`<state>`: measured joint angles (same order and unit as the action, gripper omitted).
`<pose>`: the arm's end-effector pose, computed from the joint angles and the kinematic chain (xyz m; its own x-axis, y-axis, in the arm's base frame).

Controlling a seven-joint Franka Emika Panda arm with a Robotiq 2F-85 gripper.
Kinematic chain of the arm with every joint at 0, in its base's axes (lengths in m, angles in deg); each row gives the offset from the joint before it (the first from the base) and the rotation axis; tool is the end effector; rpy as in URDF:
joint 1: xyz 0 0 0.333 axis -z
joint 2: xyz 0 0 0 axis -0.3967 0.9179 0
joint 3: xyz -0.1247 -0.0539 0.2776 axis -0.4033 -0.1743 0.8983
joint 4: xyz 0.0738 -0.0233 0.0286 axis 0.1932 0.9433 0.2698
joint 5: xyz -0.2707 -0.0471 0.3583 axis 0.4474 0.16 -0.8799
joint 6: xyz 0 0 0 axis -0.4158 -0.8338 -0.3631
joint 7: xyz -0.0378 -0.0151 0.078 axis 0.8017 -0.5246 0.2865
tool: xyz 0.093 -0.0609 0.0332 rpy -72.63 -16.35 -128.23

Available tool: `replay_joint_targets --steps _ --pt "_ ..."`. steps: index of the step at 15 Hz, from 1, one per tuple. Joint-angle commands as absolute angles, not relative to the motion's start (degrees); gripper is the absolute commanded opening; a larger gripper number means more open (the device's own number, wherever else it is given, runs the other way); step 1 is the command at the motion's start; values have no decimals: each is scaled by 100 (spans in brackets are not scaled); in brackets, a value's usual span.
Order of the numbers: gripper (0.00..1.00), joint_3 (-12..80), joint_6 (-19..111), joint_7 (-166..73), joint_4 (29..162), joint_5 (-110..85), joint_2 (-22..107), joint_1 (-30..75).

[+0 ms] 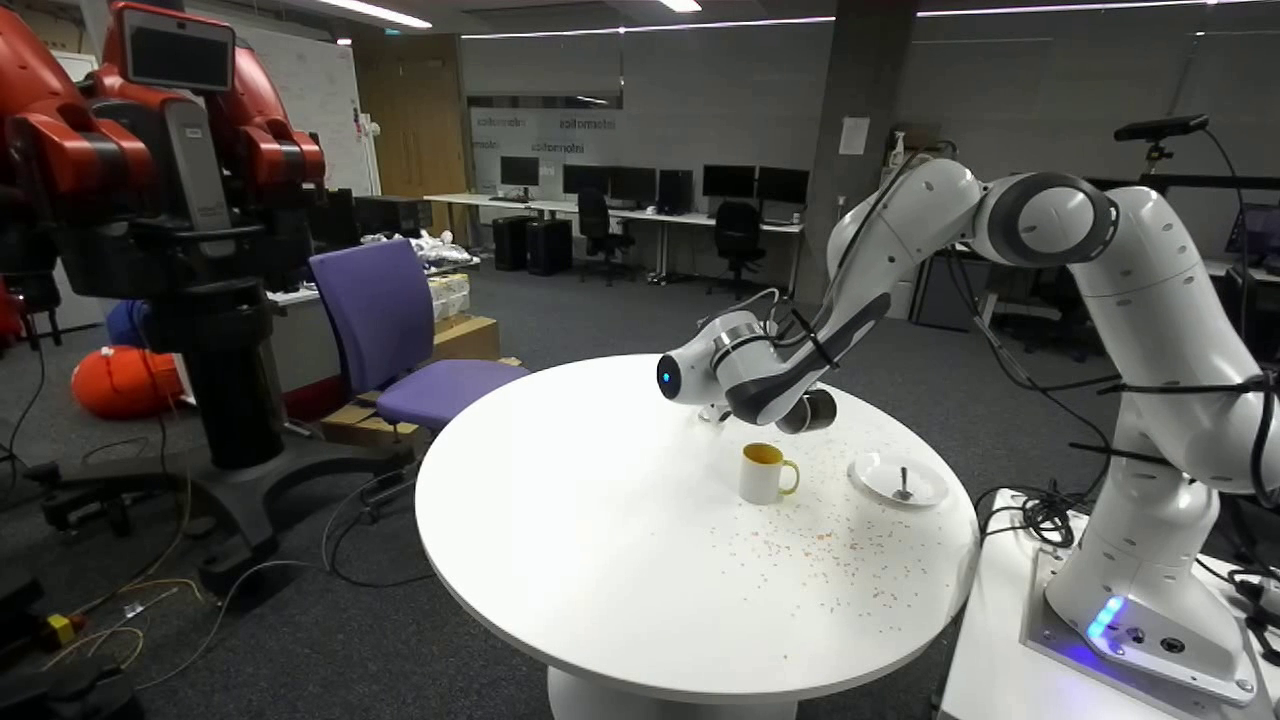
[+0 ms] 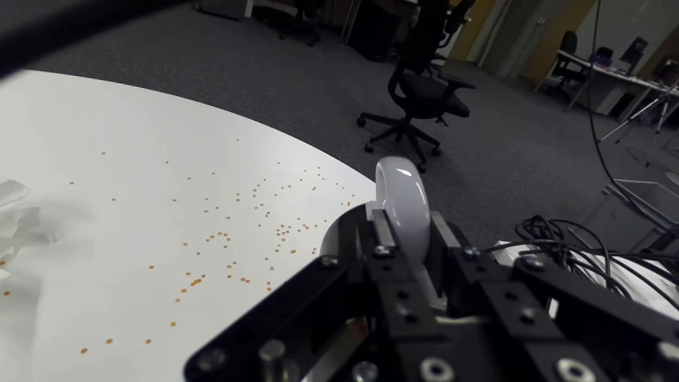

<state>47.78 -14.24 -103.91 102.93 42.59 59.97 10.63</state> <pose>0.6034 0.1219 0.1992 -0.2382 0.3167 -0.9181 0.9443 -0.1456 -0.2952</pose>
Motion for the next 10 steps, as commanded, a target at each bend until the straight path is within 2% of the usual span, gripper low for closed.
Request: replay_joint_targets --steps 1,10 --pt "5 4791 -1918 -10740 10052 4541 6069 994" --pt "5 4795 -2099 -10982 10032 4759 6139 961"
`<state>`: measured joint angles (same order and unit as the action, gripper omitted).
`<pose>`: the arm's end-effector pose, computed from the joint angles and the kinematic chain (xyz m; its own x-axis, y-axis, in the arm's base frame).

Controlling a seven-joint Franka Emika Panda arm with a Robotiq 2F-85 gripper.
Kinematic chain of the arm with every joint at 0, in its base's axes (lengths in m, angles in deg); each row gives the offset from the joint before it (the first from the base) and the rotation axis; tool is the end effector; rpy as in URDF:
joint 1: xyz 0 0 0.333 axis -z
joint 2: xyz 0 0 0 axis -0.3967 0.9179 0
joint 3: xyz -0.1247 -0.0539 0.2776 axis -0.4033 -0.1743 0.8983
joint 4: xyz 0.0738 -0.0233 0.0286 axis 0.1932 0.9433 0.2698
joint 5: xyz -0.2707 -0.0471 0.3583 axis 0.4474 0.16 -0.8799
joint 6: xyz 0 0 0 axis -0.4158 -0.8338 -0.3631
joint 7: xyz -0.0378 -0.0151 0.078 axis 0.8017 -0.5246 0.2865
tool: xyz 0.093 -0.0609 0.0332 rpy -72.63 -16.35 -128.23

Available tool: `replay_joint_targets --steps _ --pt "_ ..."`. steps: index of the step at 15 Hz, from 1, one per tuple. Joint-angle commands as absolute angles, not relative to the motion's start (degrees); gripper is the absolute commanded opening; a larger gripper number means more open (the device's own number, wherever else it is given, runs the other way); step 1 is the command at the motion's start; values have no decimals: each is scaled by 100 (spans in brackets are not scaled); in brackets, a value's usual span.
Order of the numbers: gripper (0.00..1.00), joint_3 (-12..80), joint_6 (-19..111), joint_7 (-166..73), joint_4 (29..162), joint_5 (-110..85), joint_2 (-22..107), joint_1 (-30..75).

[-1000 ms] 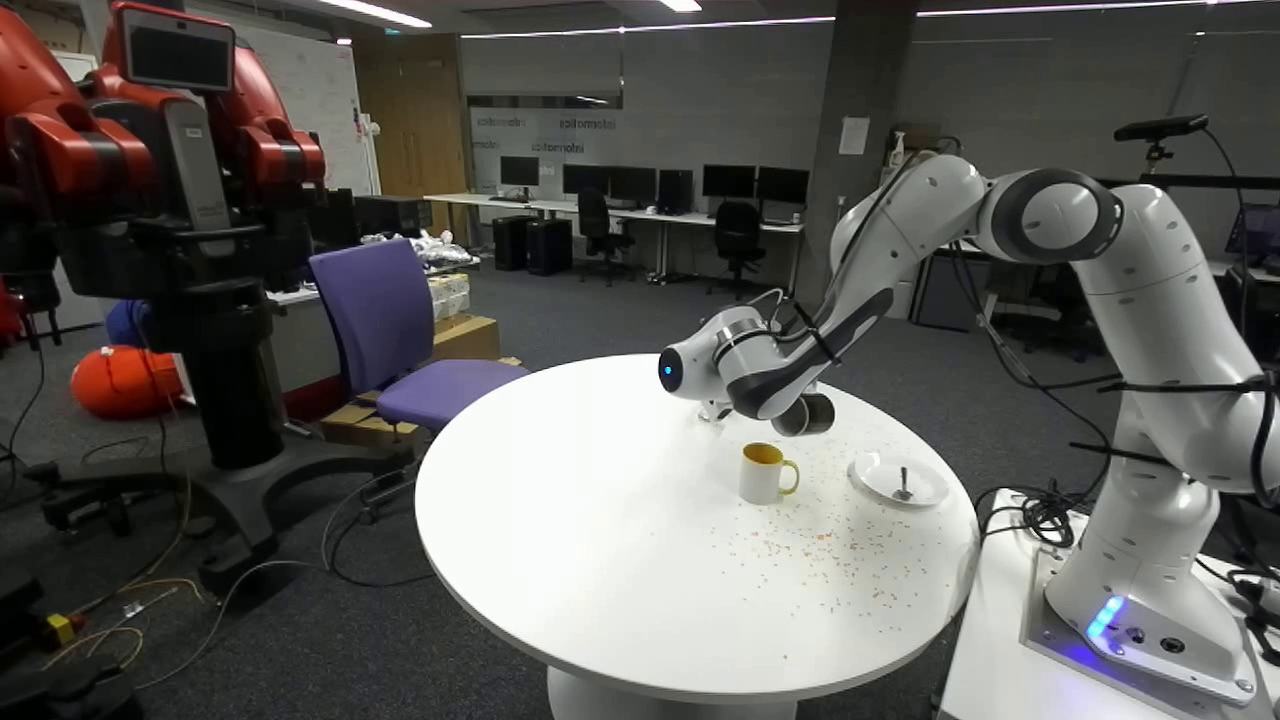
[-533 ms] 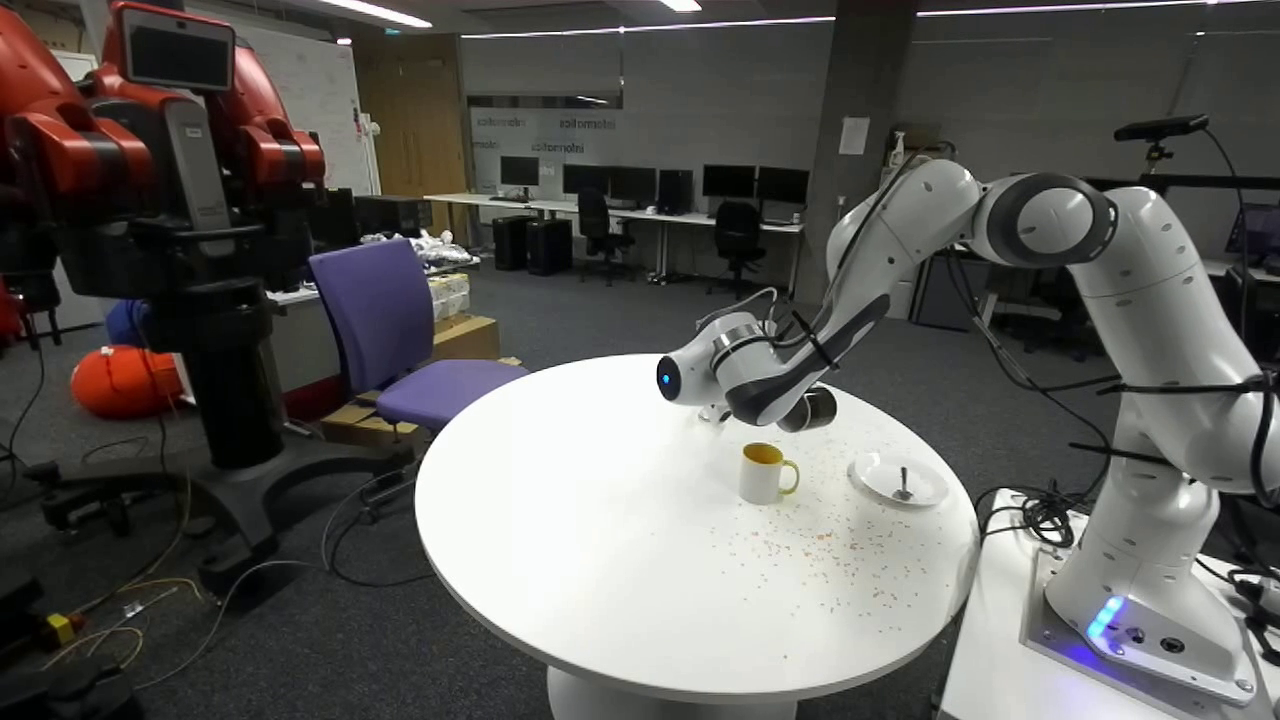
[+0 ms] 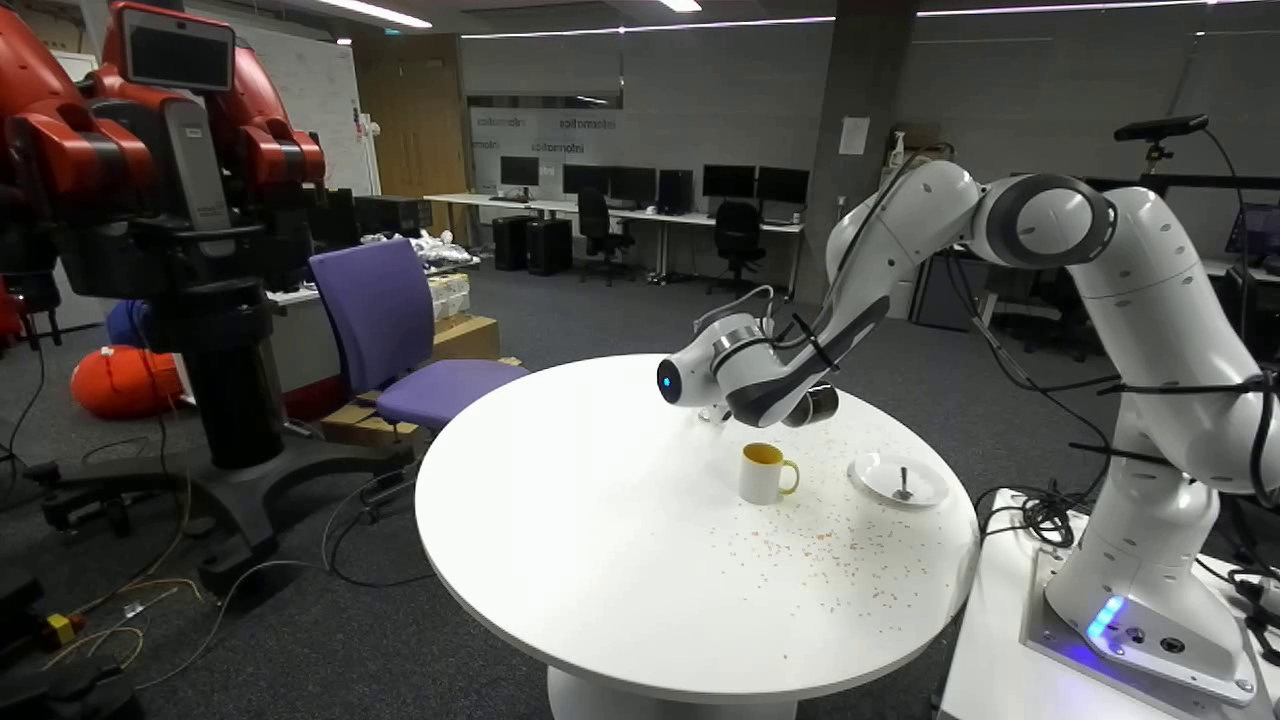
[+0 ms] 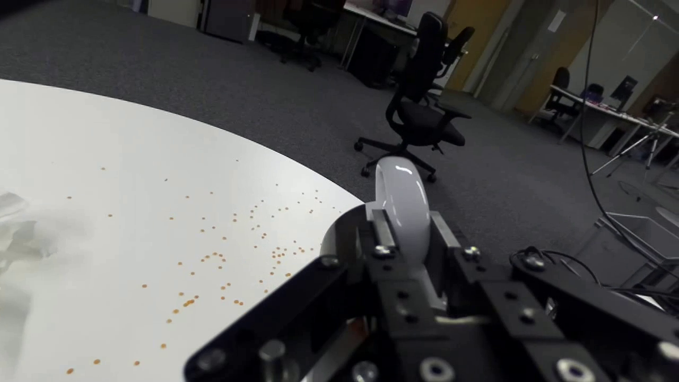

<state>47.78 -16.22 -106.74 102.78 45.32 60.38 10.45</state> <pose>0.6048 0.1187 0.2019 -0.2895 0.2662 -0.9194 0.9334 -0.1343 -0.3328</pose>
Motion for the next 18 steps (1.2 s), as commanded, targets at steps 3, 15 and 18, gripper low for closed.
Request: replay_joint_targets --steps 3,15,18 --pt "5 4801 -2138 -11084 9994 4837 6207 933" --pt "5 4791 -2075 -11399 9746 5118 6571 838" --pt "5 4791 -2080 -11422 9696 5140 6630 825"
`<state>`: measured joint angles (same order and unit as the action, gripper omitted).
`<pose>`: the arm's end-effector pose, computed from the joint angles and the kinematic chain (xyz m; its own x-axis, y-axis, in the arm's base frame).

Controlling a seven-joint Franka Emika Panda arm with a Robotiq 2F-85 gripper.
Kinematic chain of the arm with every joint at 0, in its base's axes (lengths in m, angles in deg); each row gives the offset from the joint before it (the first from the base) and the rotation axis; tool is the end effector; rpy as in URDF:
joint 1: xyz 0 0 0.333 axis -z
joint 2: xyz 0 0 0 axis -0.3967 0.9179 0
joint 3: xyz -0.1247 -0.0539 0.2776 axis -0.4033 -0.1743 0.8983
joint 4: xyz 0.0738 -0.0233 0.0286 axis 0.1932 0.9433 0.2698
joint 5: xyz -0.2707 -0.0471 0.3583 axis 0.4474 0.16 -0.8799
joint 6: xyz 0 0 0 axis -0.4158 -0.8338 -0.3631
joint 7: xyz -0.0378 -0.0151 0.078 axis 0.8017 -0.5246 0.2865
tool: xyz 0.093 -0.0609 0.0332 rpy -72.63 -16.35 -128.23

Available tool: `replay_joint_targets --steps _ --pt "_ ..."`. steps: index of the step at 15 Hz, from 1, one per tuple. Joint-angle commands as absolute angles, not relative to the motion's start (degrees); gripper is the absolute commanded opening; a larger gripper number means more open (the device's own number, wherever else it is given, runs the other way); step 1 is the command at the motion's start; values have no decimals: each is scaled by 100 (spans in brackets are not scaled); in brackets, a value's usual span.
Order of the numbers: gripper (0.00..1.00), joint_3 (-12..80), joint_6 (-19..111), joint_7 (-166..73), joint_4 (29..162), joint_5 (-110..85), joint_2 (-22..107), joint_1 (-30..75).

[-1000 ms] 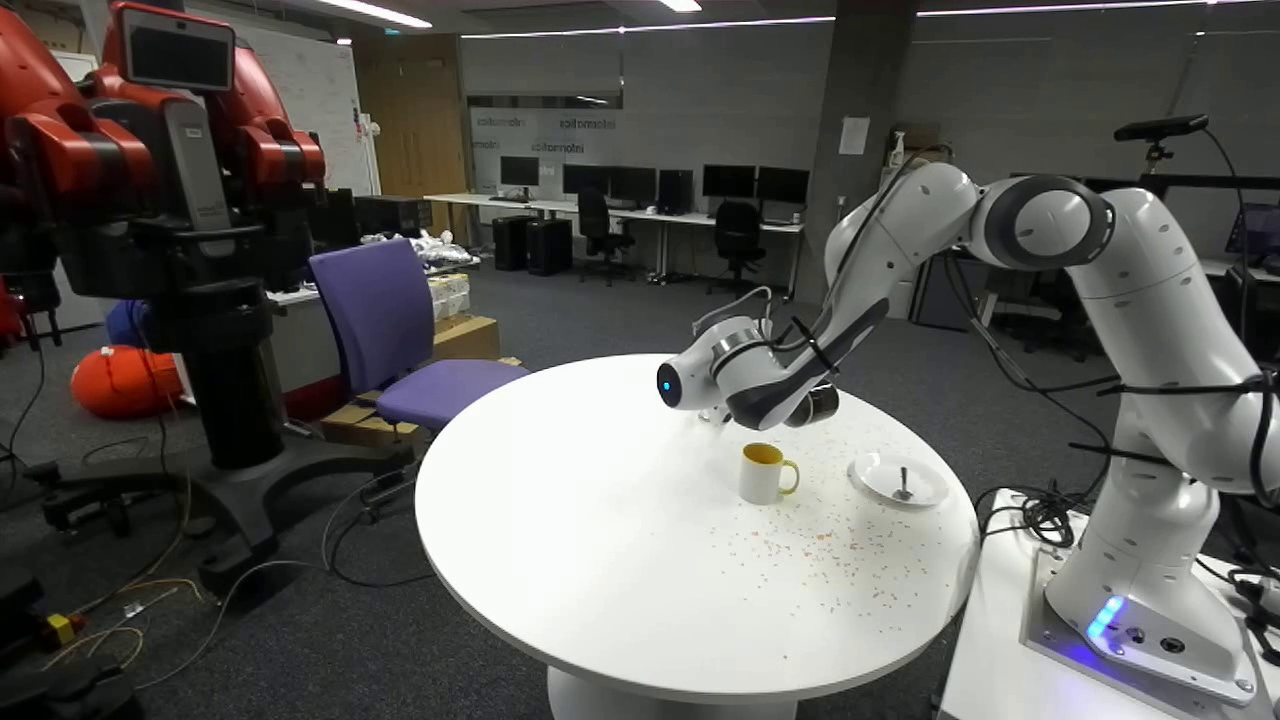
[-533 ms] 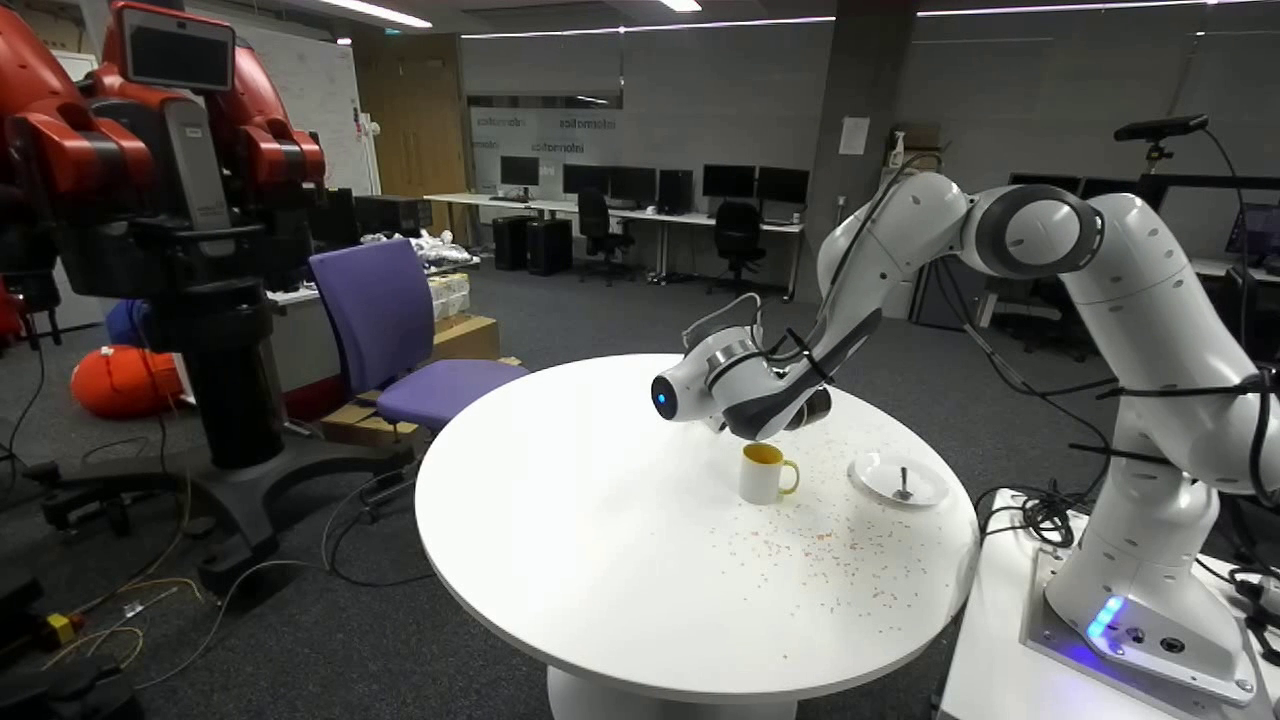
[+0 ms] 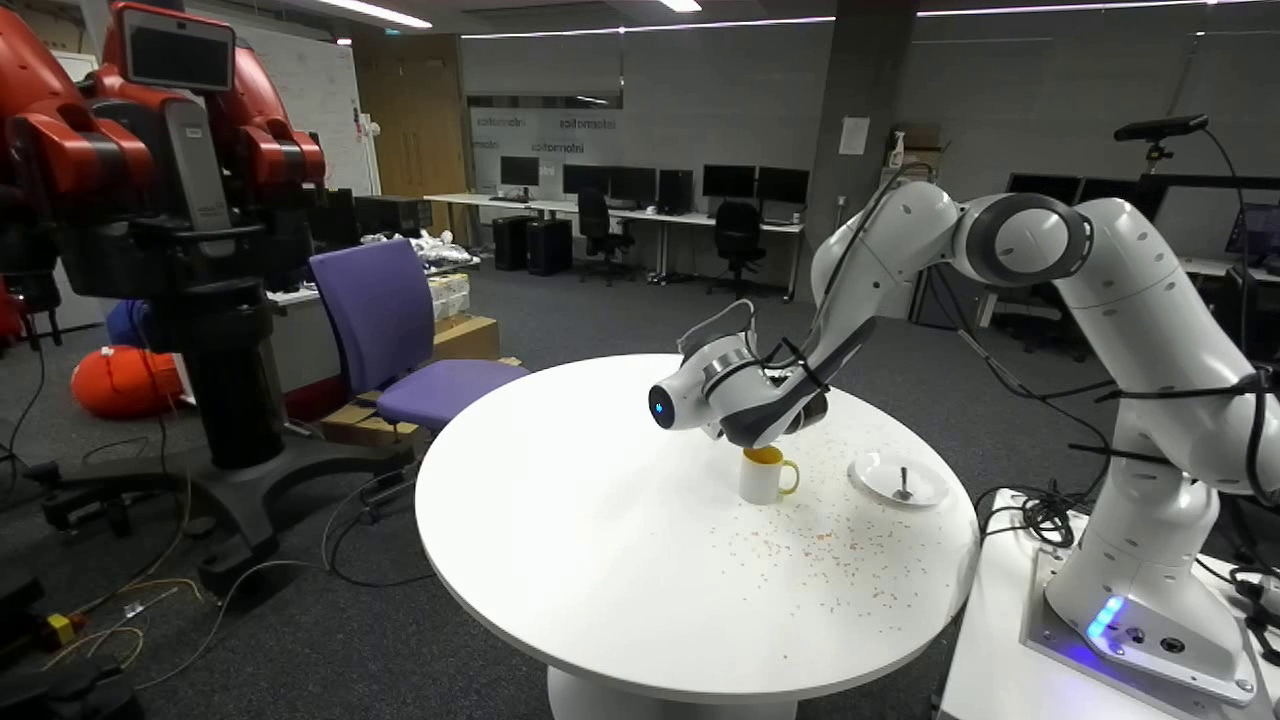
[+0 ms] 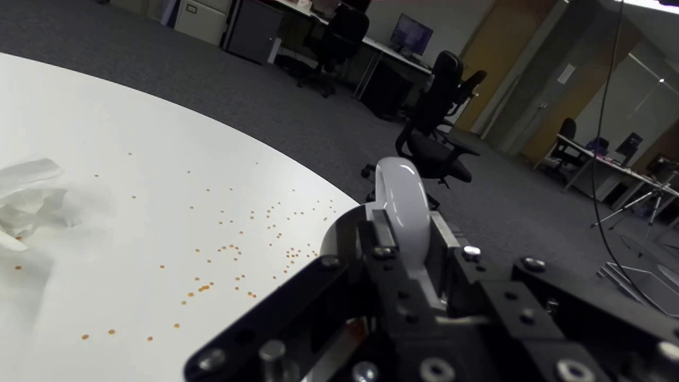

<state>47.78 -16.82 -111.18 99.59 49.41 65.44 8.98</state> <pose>0.6138 0.1327 0.1736 -0.3883 0.2037 -0.8987 0.9088 -0.0772 -0.4101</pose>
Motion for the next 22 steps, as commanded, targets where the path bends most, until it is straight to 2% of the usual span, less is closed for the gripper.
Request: replay_joint_targets --steps 1,22 --pt "5 4788 -2083 -11428 9670 5154 6659 817" --pt "5 4759 -2130 -11876 9547 5393 6956 673"
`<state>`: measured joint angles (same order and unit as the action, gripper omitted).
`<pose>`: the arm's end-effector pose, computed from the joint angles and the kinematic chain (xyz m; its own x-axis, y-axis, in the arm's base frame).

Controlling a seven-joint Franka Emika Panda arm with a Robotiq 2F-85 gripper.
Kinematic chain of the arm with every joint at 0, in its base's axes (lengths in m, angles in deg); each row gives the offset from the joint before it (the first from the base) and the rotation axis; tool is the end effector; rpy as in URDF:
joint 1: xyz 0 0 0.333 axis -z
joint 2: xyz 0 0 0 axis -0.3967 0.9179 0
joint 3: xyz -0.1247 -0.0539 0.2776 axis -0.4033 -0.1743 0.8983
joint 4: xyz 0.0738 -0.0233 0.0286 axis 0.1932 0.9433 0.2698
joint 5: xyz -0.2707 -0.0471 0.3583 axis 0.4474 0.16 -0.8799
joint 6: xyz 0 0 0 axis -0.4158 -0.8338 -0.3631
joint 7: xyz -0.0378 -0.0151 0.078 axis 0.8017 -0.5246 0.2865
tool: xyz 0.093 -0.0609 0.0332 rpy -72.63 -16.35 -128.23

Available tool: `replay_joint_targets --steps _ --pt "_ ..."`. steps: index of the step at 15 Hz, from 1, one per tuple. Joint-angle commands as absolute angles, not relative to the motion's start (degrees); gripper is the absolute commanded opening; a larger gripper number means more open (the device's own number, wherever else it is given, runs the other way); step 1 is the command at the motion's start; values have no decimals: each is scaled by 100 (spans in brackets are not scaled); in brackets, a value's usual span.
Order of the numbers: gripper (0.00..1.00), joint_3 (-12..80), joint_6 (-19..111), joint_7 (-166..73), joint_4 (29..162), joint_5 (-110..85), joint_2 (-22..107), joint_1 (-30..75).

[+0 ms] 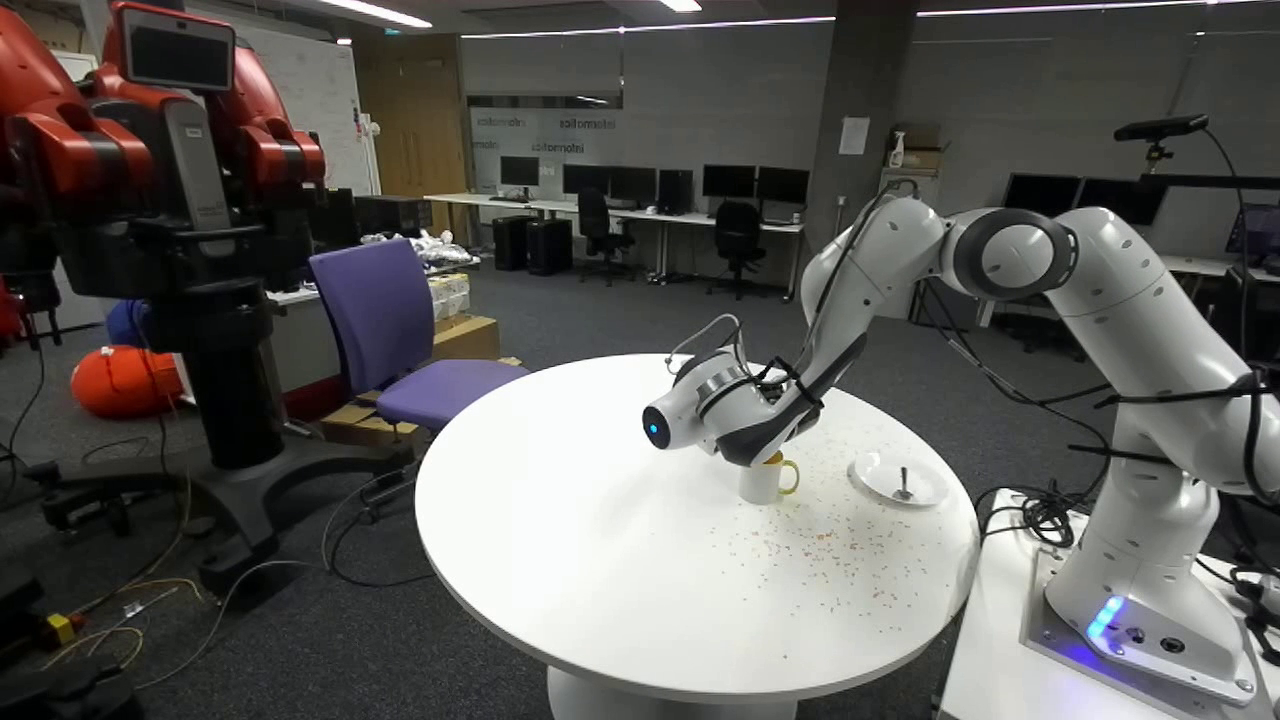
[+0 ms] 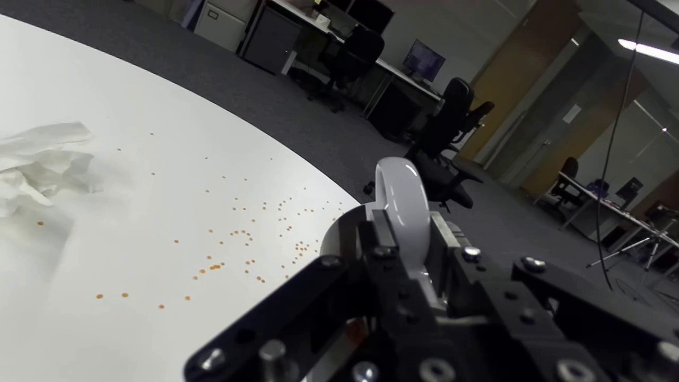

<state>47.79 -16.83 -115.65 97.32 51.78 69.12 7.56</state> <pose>0.6171 0.1478 0.1505 -0.4773 0.1626 -0.8636 0.8724 -0.0302 -0.4879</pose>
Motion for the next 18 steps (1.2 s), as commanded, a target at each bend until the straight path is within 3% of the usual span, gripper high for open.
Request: replay_joint_targets --steps 1,18 --pt "5 4757 -2139 -11891 9545 5403 6963 669" --pt "5 4780 -2456 -12210 9563 5683 7156 504"
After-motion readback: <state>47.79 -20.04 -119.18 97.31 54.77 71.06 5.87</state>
